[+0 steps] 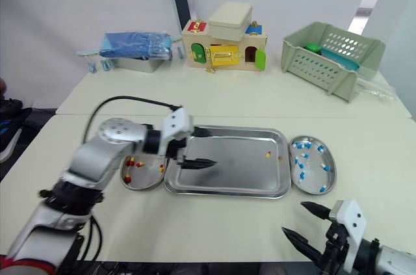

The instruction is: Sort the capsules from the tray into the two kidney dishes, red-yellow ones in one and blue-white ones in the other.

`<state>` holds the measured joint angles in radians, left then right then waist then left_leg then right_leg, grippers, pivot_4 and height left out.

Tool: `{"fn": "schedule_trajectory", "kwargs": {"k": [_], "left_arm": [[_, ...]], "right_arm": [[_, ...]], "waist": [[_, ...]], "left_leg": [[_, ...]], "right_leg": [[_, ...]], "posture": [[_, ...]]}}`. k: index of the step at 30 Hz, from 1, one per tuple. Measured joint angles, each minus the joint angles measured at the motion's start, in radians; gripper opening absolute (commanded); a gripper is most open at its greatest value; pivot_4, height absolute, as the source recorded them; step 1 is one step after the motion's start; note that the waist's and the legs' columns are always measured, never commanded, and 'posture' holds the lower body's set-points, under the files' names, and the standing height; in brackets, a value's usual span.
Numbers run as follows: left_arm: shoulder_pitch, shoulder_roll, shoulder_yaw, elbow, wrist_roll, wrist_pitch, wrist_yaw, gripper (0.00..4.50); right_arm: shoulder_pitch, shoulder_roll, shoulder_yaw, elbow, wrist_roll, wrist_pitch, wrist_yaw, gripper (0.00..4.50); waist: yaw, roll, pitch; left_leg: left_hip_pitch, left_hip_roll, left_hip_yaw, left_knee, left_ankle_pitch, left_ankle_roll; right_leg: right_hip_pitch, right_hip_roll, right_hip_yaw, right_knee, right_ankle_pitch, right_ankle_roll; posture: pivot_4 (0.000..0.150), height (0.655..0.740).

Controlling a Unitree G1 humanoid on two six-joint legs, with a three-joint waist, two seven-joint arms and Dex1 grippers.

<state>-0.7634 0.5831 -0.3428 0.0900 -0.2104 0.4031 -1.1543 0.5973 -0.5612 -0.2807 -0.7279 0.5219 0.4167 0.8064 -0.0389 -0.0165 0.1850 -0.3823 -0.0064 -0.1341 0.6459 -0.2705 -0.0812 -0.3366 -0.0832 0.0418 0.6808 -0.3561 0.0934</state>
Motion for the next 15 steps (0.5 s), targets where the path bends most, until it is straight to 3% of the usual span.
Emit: {"fn": "schedule_trajectory", "kwargs": {"k": [6, 15], "left_arm": [[-0.139, -0.208, -0.054, 0.311, 0.102, -0.152, 0.014, 4.47], [-0.212, -0.387, -0.068, 0.593, 0.197, -0.294, 0.043, 4.47]], "right_arm": [[-0.004, 0.062, 0.069, -0.005, -0.080, -0.042, -0.097, 4.50], [-0.001, 0.091, 0.114, -0.016, -0.108, -0.059, -0.164, 4.50]], "waist": [[-0.001, 0.000, 0.000], [-0.001, 0.000, 0.000]], "left_leg": [[-0.001, 0.000, 0.000, 0.000, 0.000, 0.000], [-0.001, 0.000, -0.001, 0.000, 0.000, 0.000]], "right_leg": [[-0.001, 0.000, 0.000, 0.000, 0.000, 0.000], [-0.001, 0.000, 0.000, 0.000, 0.000, 0.000]], "posture": [[0.150, 0.7400], [0.150, 0.7400]]}}
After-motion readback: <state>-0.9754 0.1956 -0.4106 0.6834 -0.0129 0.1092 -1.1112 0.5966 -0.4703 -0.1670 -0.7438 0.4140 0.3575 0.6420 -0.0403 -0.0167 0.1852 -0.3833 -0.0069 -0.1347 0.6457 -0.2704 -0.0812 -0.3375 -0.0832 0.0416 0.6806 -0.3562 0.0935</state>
